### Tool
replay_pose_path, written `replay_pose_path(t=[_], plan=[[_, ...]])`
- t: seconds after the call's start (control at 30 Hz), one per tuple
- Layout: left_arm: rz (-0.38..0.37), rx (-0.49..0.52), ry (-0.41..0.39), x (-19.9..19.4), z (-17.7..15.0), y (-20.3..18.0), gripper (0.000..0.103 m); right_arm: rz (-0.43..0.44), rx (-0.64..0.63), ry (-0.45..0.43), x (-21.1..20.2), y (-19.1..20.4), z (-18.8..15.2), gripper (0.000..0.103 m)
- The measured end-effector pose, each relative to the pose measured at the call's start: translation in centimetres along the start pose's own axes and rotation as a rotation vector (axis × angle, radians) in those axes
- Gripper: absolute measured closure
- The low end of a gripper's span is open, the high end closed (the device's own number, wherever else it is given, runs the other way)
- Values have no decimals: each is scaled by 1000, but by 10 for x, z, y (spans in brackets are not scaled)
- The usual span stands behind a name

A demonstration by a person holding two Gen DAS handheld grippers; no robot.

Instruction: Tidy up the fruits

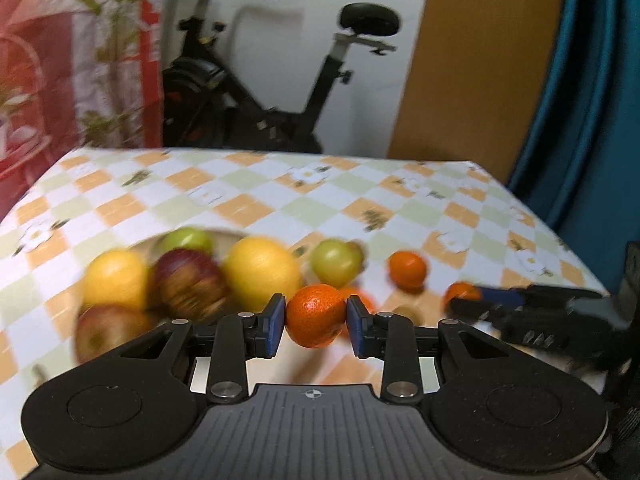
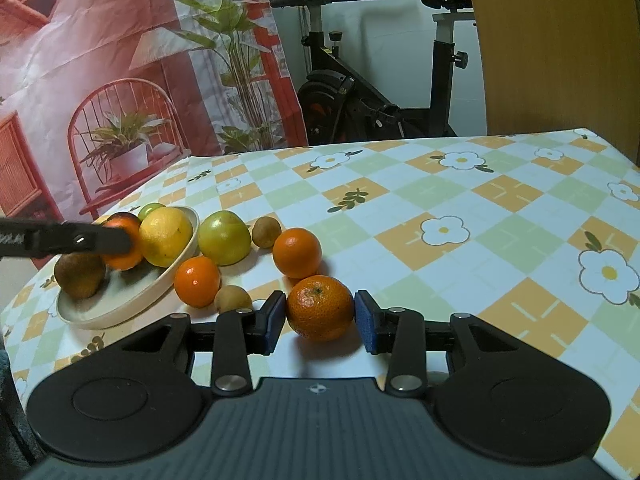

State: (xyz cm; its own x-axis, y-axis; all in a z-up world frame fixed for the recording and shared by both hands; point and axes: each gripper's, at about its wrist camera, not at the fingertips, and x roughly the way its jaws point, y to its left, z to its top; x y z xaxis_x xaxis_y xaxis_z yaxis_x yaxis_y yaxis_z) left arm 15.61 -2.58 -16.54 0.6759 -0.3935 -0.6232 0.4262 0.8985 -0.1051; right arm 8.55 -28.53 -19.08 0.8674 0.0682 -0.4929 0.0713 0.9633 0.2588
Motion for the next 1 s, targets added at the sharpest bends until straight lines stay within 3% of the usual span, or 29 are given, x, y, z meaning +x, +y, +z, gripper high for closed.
replay_pose_path(t=[0.2, 0.47, 0.67, 1.0], plan=[[33, -58, 40, -3, -8, 22, 68, -19, -29, 25, 0, 9, 0, 62], [50, -80, 63, 3, -15, 30, 68, 37, -110, 21, -7, 41, 12, 62], [45, -89, 76, 3, -22, 33, 68, 100, -275, 49, 18, 85, 24, 62], [63, -133, 77, -2, -27, 44, 68, 174, -413, 89, 59, 129, 34, 62]])
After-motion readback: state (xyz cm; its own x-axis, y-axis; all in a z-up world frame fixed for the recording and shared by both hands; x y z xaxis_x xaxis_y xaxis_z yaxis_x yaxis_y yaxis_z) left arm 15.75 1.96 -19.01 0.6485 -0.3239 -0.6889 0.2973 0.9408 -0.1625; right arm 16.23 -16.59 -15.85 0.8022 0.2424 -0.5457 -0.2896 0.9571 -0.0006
